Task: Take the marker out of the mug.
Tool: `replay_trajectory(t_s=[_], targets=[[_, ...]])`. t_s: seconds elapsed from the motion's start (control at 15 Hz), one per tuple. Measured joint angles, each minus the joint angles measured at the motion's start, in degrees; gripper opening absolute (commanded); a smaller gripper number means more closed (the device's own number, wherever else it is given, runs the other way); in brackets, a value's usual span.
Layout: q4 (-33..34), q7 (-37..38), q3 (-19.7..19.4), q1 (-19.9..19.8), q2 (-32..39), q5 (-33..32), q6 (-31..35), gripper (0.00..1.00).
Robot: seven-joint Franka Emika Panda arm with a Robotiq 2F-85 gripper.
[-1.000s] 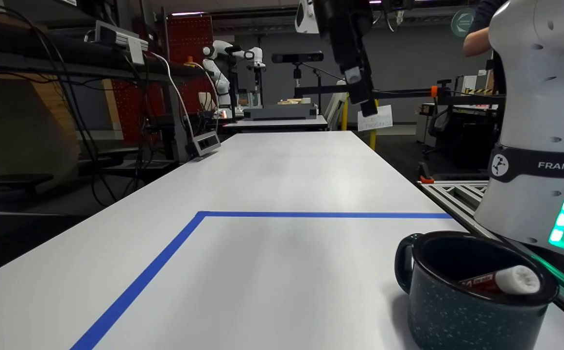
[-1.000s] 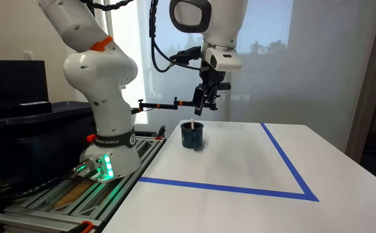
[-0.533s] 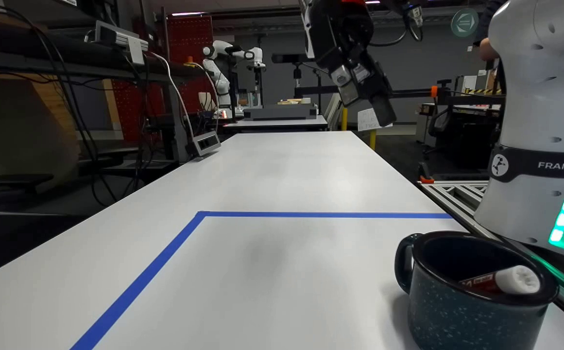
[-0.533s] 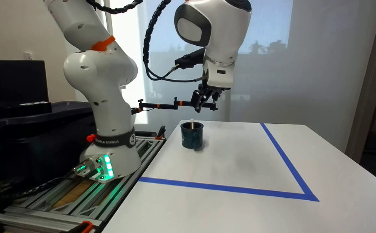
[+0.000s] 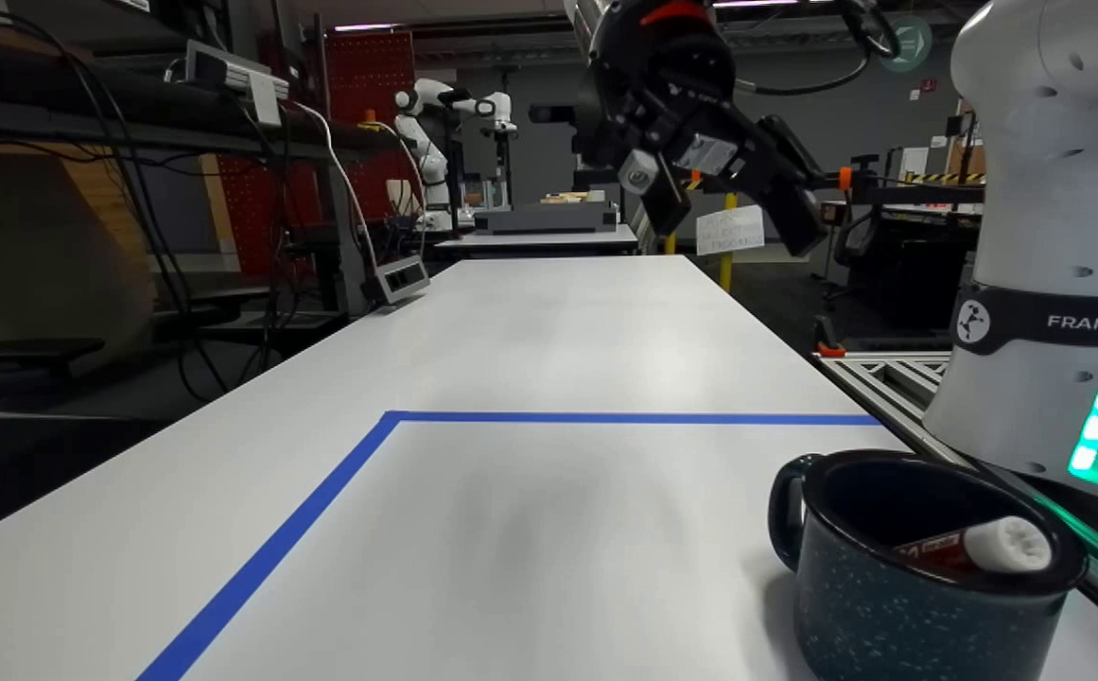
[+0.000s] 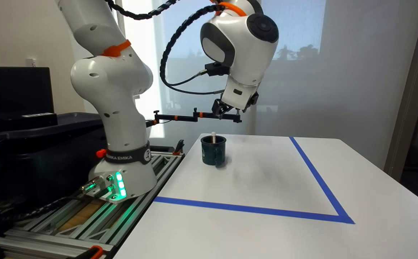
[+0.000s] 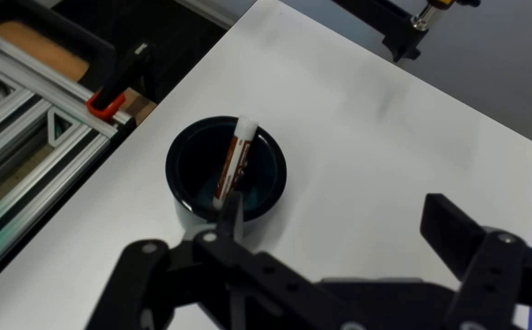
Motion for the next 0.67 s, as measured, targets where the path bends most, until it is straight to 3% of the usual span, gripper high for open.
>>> replay_trajectory(t_s=[0.27,0.47,0.67], targets=[[0.0,5.2,5.3,1.7,3.8,12.0,2.3,1.00],[0.0,7.0,10.2,5.3,7.0,23.6,9.2,1.00],[0.1,7.3,11.0,6.2,8.5,25.5,10.7,1.00]])
